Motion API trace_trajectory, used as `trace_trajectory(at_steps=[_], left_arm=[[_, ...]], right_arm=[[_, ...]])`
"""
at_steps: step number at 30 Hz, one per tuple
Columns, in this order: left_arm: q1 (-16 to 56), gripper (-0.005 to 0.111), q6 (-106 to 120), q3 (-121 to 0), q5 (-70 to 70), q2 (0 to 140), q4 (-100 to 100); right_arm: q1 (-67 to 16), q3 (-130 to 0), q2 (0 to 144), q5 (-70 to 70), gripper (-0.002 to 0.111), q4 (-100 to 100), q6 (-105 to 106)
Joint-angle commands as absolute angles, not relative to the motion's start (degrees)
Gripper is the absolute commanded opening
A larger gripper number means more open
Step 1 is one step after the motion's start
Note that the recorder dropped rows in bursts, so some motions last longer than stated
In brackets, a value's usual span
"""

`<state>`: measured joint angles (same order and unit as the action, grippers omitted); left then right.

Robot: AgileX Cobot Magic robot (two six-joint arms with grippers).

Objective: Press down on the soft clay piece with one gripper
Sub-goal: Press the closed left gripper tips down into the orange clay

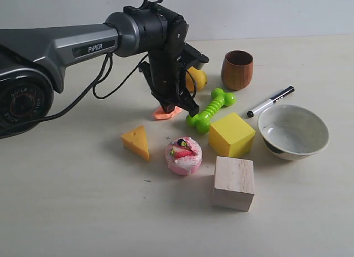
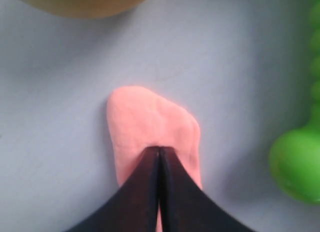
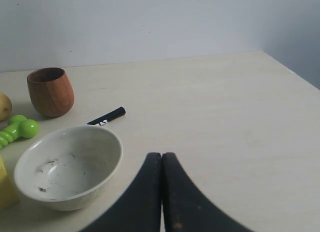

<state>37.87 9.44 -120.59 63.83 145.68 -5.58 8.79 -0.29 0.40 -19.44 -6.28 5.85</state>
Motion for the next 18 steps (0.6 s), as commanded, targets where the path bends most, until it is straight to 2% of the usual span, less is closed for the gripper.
trace_trajectory(at_steps=[1,18], left_arm=[[36.54,0.0,8.86,-117.95,67.68,150.57,-10.37],[36.54,0.0,8.86,-117.93,67.54,145.57,-10.37]], right_arm=[[9.01,0.0,0.0,-19.2,0.0,-6.1,5.91],[9.01,0.0,0.0,-19.2,0.0,-6.1,5.91]])
